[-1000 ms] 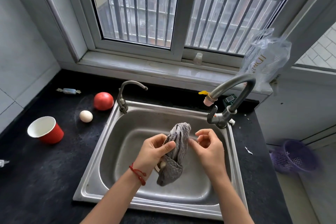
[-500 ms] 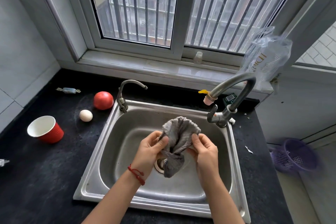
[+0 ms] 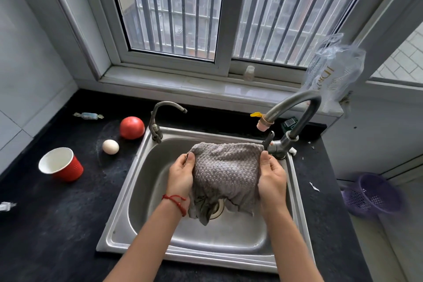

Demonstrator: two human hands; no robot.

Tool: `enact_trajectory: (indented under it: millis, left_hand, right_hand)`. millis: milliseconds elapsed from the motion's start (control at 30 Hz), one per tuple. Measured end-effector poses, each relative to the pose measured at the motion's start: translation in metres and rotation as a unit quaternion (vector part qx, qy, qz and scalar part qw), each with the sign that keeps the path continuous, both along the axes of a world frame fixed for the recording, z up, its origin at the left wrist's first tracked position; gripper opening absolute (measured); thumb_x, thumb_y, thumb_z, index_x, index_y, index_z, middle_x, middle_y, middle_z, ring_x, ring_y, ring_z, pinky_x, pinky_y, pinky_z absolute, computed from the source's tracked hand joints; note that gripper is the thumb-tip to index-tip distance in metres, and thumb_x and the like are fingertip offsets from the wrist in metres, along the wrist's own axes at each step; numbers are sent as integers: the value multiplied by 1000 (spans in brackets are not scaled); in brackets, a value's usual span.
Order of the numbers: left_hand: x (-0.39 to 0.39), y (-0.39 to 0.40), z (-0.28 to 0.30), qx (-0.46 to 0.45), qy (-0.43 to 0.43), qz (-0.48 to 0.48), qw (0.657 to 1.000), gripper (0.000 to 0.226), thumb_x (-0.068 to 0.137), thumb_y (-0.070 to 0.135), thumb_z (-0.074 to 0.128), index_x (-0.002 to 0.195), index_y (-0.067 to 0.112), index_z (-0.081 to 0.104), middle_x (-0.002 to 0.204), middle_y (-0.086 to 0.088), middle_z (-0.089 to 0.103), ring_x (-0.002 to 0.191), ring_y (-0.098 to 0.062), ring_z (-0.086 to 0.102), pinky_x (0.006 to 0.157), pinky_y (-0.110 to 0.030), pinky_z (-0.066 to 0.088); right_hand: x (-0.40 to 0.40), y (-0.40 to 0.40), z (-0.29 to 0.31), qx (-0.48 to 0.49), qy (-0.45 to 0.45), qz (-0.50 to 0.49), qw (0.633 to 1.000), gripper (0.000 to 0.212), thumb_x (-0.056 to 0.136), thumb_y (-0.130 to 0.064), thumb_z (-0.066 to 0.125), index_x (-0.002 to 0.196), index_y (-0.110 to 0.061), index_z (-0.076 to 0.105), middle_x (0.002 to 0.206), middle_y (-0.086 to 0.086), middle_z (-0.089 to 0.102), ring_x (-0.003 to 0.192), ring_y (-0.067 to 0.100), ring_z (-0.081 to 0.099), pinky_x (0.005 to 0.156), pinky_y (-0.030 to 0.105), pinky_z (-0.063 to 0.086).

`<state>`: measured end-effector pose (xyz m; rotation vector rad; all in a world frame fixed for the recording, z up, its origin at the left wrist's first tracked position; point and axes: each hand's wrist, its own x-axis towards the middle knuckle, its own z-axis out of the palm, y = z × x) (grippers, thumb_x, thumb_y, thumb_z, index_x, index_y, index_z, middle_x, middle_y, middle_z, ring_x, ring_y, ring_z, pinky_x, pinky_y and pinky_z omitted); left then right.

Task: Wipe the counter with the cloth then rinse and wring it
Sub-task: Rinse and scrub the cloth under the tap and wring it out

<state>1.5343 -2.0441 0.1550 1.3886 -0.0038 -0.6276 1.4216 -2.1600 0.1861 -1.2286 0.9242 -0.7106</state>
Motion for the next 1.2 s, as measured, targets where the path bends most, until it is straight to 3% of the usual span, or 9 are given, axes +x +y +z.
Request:
enact_trajectory:
  millis: [100,200,367,533,667,833,1033,1100,1200]
  left_hand:
    - [4,12,-1,-81,141,-54,985,27,96,26,40,97,12,63,90,-9,73,82,-22,69,72,-35,58]
    - [5,20,-2,-138,248,-84,955,38,95,34,39,98,6,64,83,-11,77,74,-22,73,62,-34,61]
    - [9,37,0,-144,271,-133,943,51,71,19,62,117,-3,56,109,-21,65,98,-34,63,85,-44,55]
    - [16,51,-4,-52,66,-112,990,54,68,-29,52,103,12,60,86,-7,70,79,-21,66,73,-35,58]
    - [13,61,5,-79,-30,-108,991,48,73,-27,49,61,13,72,58,2,72,56,-8,67,56,-20,57]
    - [8,72,21,-168,-78,-164,969,53,60,-32,38,37,10,62,85,-10,76,85,-26,70,74,-35,58]
    - [-9,73,24,-179,-24,-248,952,43,72,-21,35,56,6,65,89,-16,69,84,-30,66,63,-30,55]
    - [-11,76,29,-231,46,-289,928,25,66,-2,46,76,4,67,88,-14,69,77,-25,65,63,-30,54]
    - [-7,79,28,-316,148,-344,872,60,65,19,54,123,3,52,122,-24,60,105,-36,60,85,-47,49]
  right_hand:
    - [-12,-8,-2,285,-108,110,946,36,85,-38,51,89,-8,71,86,12,75,82,25,72,65,36,58]
    - [-21,6,-17,392,-171,167,888,41,79,-35,55,105,-7,68,107,18,70,100,30,67,77,42,57]
    - [-15,28,-31,234,-76,193,950,41,71,5,65,107,-14,60,104,13,70,101,30,65,85,42,55]
    - [-12,23,-20,-34,53,165,984,26,75,8,65,83,-17,66,77,-4,72,78,14,66,69,27,56]
    - [-22,19,-13,15,-48,191,980,43,75,19,51,66,-17,73,61,-5,69,60,11,63,52,23,54]
    - [-31,15,-10,119,-173,275,938,59,59,33,18,40,-9,56,81,18,71,84,33,66,60,33,54]
    - [-49,-18,5,77,-114,361,922,18,71,-19,49,66,-13,65,102,12,70,94,28,61,73,35,47]
    - [-51,-27,7,19,-88,358,930,7,68,-13,62,71,-19,63,98,6,71,91,23,62,73,30,49]
    - [-55,-38,11,-5,-105,390,915,26,61,2,65,73,-20,60,95,6,71,88,20,63,71,27,52]
